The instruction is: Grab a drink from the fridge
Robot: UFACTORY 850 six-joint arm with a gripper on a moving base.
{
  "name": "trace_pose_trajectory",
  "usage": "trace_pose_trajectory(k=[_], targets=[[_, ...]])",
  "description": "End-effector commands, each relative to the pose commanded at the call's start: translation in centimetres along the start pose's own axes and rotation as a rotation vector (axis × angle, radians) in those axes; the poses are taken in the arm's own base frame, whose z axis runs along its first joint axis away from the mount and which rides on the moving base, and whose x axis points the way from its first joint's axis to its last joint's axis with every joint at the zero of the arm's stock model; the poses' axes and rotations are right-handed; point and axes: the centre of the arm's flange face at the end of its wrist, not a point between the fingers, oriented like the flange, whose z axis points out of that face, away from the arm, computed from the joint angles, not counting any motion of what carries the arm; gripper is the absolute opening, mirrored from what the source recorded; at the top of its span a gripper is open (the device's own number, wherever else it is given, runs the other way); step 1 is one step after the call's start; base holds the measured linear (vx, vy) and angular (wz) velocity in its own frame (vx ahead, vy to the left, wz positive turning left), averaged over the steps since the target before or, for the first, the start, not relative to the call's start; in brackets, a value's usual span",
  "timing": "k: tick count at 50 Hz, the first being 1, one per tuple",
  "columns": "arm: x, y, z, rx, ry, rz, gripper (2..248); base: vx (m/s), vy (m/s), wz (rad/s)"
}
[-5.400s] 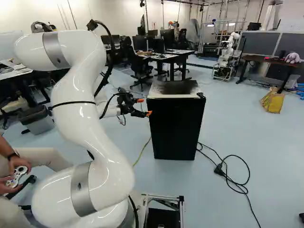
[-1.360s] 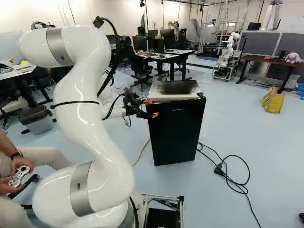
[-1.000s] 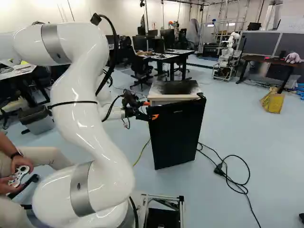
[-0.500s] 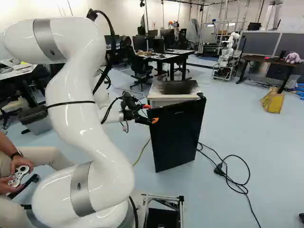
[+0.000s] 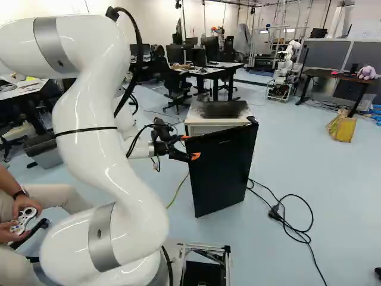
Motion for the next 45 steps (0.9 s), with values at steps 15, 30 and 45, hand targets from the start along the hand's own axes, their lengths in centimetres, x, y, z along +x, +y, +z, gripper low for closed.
trace_pose_trajectory(k=[15, 30, 45], targets=[[0.1, 2.1, -0.2, -0.036, -0.002, -0.014, 247, 0.000, 0.000, 0.000], [0.2, 4.2, -0.5, -0.073, -0.003, -0.029, 247, 0.000, 0.000, 0.000], [0.3, 6.4, -0.7, -0.109, -0.001, -0.045, 247, 0.000, 0.000, 0.000]])
